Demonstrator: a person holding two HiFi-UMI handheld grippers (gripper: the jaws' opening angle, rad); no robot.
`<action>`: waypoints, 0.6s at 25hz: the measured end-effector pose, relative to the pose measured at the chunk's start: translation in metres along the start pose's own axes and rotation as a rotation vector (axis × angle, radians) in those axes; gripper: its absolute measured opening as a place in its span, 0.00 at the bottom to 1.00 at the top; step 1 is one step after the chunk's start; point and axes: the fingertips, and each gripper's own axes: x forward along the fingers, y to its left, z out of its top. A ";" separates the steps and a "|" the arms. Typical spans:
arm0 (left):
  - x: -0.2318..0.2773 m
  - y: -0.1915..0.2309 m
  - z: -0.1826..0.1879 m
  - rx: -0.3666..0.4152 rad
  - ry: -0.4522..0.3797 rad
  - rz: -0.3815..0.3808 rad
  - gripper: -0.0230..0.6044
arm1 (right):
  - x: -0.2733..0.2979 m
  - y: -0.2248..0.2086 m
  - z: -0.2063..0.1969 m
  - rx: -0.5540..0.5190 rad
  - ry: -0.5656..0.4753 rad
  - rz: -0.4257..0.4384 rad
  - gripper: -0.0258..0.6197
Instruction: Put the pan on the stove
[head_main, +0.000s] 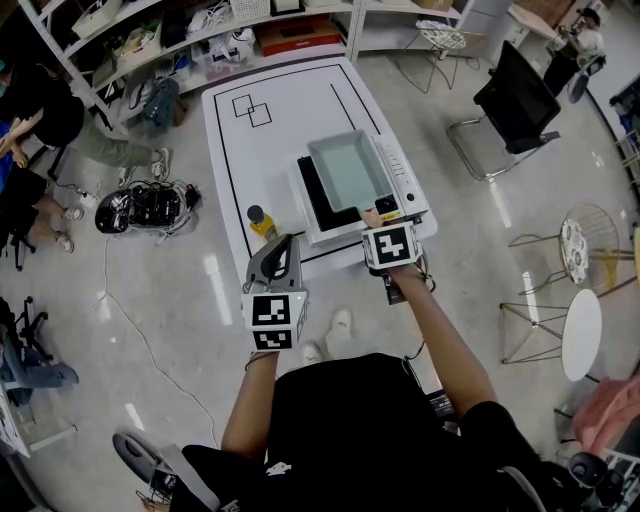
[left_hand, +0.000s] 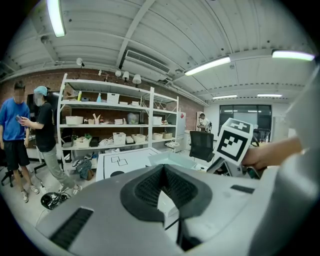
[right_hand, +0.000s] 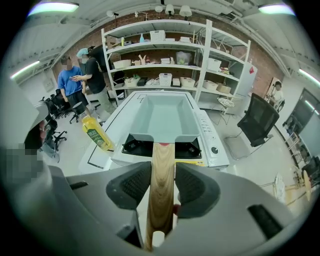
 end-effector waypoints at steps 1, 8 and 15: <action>-0.002 -0.001 0.001 0.002 -0.002 -0.001 0.05 | -0.004 -0.001 0.003 -0.001 -0.018 -0.002 0.25; -0.020 -0.004 0.007 0.022 -0.023 -0.012 0.05 | -0.034 -0.005 0.014 0.015 -0.110 -0.040 0.25; -0.045 -0.014 0.019 0.048 -0.055 -0.032 0.05 | -0.078 0.007 0.019 0.035 -0.230 -0.039 0.18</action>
